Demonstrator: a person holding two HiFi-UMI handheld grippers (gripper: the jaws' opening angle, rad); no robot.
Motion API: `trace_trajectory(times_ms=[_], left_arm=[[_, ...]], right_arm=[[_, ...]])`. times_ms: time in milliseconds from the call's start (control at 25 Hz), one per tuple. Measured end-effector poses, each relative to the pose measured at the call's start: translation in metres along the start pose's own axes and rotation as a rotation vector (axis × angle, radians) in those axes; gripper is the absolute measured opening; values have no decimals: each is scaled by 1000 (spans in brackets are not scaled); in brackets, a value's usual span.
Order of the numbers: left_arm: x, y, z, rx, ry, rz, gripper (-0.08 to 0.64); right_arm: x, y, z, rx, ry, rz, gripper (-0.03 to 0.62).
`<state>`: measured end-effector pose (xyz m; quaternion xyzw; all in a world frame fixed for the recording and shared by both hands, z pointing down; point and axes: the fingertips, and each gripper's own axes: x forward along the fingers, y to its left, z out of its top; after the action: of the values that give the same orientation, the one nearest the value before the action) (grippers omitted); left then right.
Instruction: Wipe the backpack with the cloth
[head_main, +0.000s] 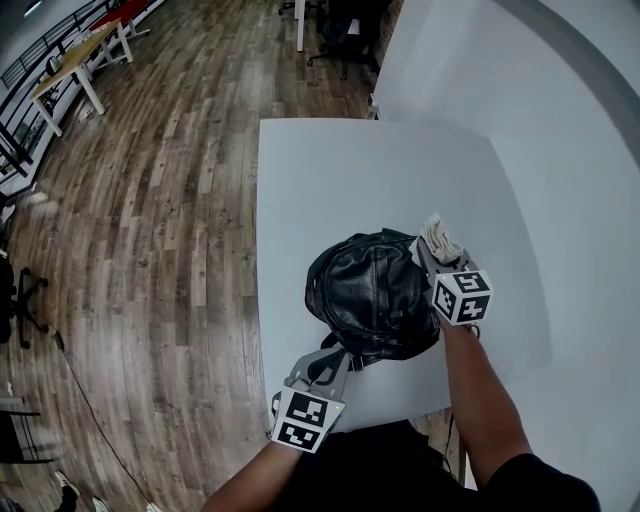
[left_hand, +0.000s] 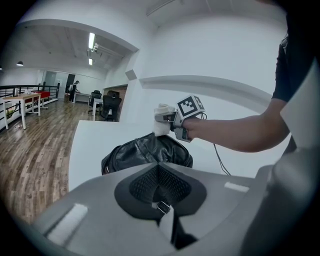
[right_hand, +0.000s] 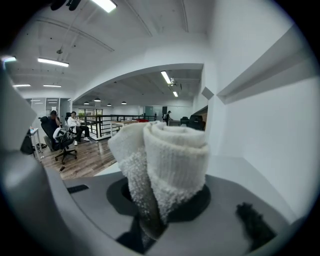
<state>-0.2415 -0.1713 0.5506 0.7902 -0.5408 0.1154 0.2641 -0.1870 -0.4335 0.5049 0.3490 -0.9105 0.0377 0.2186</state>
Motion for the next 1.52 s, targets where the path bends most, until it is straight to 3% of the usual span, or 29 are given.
trace_trajectory(times_ms=[440,800,1080,1520], left_arm=[[-3,-13,0,23,-7,-20,6],[-11,-21,1,47,-15,-42,6],[-21,-17,1,56,-23,-33,6],[-46,3,-9,11,-25,40,6]], right_arm=[[-39,-44,3,19,-36,-121,86],[-60,-38,14,25,-73,-145,86],[-58,10,16,33,-107,-44,86],[-8,114,-14,87,-33,172,86]])
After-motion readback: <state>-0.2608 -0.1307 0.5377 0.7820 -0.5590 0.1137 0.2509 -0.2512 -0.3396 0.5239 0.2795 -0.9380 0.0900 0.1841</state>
